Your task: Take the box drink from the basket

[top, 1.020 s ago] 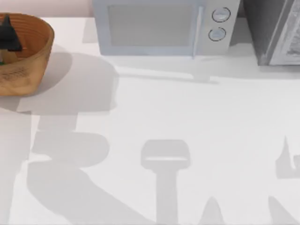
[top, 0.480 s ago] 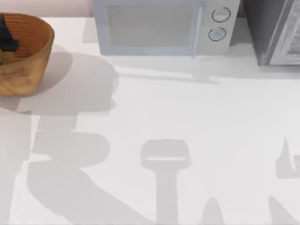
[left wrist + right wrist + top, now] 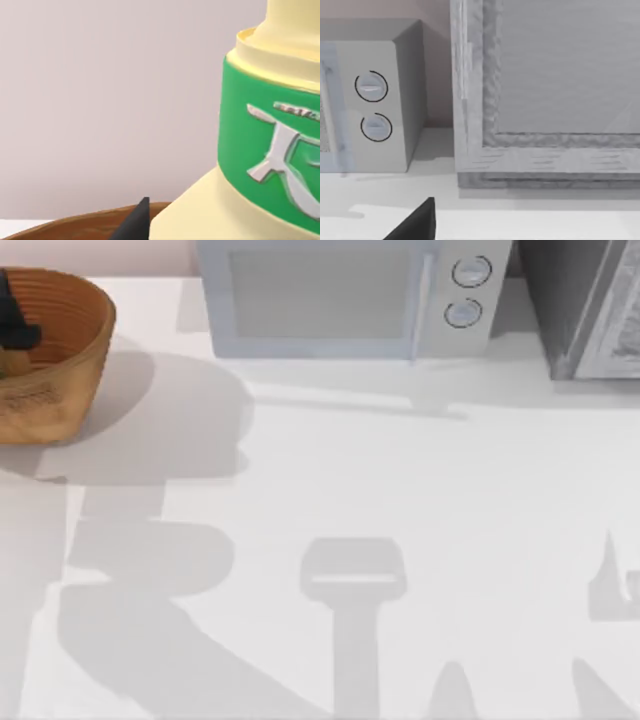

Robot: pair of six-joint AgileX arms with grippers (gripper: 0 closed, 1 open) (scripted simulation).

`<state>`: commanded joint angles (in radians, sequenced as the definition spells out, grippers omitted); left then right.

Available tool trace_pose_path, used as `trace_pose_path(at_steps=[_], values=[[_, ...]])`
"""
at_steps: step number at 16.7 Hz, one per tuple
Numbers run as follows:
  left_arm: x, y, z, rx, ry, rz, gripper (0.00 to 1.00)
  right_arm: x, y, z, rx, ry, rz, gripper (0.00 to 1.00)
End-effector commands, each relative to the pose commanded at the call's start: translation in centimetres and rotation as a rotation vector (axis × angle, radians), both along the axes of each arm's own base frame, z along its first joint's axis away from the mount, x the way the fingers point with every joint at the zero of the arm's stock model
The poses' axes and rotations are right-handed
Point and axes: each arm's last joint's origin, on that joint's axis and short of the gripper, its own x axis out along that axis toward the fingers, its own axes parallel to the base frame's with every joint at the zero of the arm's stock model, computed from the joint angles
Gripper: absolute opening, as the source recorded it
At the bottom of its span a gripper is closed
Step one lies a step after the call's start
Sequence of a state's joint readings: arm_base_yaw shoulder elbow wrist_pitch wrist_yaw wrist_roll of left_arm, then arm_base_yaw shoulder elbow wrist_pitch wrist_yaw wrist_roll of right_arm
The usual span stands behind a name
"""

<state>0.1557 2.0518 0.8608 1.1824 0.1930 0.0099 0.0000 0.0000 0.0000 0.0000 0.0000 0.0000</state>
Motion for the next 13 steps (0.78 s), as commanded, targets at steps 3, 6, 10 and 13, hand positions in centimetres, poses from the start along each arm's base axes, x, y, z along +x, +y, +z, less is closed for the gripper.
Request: trace_pose_path(at_steps=[3, 6, 10, 13], values=[[0.0, 0.0, 0.0, 0.000, 0.000, 0.000, 0.00, 0.0, 0.0, 0.0, 0.000, 0.000, 0.000, 1.00], [0.0, 0.3, 1.2, 0.007, -0.022, 0.006, 0.00, 0.0, 0.0, 0.0, 0.000, 0.000, 0.000, 1.00], [0.6, 0.4, 4.2, 0.007, -0.021, 0.006, 0.00, 0.0, 0.0, 0.0, 0.000, 0.000, 0.000, 1.00], [0.9, 0.4, 7.8, 0.006, -0.021, 0.006, 0.00, 0.0, 0.0, 0.0, 0.000, 0.000, 0.000, 1.00]])
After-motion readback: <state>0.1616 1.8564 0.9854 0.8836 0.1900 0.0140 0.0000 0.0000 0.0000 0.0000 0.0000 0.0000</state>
